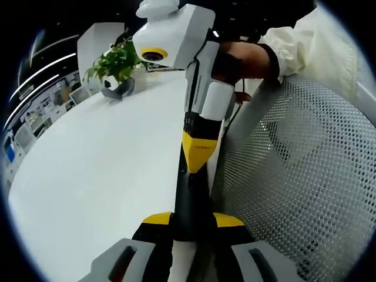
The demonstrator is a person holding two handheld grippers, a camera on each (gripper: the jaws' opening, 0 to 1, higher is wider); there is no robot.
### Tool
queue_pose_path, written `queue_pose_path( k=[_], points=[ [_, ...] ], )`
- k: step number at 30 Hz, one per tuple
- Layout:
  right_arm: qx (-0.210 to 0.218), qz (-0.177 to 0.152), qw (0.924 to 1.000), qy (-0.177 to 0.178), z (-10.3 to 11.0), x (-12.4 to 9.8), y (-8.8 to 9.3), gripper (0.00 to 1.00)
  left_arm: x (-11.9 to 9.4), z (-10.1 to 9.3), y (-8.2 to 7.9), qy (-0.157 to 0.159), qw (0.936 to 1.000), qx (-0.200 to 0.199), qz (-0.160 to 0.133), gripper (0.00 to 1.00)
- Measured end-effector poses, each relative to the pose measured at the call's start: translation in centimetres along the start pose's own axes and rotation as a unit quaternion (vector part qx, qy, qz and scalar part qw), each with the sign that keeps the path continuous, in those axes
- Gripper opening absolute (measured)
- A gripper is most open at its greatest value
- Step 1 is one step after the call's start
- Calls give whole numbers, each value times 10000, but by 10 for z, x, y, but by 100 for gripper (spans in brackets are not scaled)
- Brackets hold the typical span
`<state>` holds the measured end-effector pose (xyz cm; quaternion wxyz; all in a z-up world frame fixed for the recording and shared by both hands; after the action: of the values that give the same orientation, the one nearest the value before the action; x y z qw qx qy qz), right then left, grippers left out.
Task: Press the specified remote control buttons in sequence, fully releasing each button before pressing the next.
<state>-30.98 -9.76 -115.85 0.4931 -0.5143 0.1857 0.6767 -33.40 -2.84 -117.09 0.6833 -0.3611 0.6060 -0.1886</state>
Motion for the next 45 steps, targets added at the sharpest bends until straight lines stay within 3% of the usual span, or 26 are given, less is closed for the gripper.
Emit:
queue_pose_path(
  k=[15,28,45],
  points=[
    [-71,27,9999,98,2,-1,0,0,0,2,0,-30,10000,74,25,25],
    [55,284,9995,125,2,-1,7,0,0,5,1,-99,9998,139,76,25],
    [-370,324,9987,159,4,1,11,0,1,4,2,-122,9995,287,65,25]
  ],
)
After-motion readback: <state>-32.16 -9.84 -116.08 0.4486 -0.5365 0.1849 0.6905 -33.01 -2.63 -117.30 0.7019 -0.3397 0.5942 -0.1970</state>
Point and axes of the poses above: the point that each gripper's makers call its tool centre point, and the gripper's own axes: x roughly forward along the fingers, z roughly to its left, y roughly out of its underside, the point moved 3 cm from there along -x, roughly backward along the fingers, and after that the axes turned 1 degree about x, right-handed, at the moved point
